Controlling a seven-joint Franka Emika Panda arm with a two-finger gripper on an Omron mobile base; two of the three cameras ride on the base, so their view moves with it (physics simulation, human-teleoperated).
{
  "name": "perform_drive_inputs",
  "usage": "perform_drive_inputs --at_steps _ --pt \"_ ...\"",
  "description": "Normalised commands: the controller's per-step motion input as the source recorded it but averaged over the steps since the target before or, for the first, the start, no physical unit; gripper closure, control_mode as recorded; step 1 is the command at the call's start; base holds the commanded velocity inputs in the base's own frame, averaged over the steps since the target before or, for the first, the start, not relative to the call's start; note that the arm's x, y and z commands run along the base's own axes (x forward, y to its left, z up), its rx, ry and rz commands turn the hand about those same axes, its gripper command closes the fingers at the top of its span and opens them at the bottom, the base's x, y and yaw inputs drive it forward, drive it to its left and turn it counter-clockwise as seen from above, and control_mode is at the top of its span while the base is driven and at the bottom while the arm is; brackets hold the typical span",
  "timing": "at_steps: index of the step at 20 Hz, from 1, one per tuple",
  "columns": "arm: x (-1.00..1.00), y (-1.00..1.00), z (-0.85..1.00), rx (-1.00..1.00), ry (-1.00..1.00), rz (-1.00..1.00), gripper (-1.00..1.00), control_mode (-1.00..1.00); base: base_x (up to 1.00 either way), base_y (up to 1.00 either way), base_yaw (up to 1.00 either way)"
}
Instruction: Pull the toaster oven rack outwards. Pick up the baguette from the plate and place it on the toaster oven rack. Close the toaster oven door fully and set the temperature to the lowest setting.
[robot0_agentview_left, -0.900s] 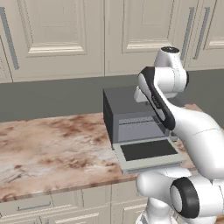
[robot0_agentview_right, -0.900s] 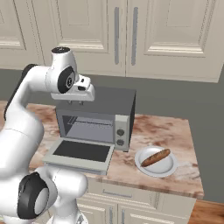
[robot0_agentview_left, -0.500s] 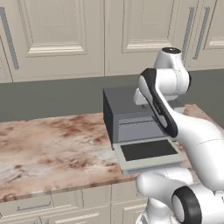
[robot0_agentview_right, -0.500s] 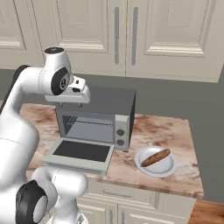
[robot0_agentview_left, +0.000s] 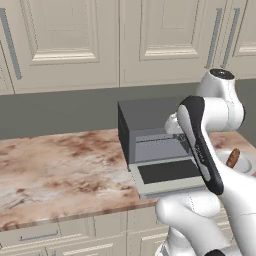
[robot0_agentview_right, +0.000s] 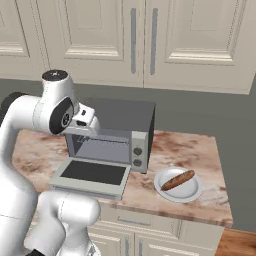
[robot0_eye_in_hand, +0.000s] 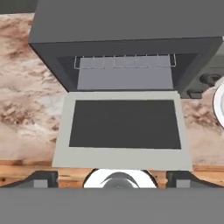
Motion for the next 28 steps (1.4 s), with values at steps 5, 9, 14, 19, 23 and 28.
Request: perform_drive_inputs --at_steps 5,9,14,19,23,28 --pt "-0.28 -0.22 -0.49 0.13 -0.23 -0.05 -1.00 -1.00 0.00 0.00 0.00" --pt "0.00 -0.04 -0.37 0.14 -0.20 0.00 -1.00 -1.00 0.00 0.00 0.00" --pt "0.00 -0.06 -0.25 0.19 -0.15 0.00 -1.00 -1.00 0.00 0.00 0.00" --pt "0.11 -0.05 -0.13 0.21 -0.10 0.00 -1.00 -1.00 0.00 0.00 0.00" --pt "0.26 0.00 -0.19 0.22 -0.05 0.00 -1.00 -1.00 0.00 0.00 0.00" --pt "0.46 0.00 -0.22 0.15 -0.06 -0.01 -1.00 -1.00 0.00 0.00 0.00"
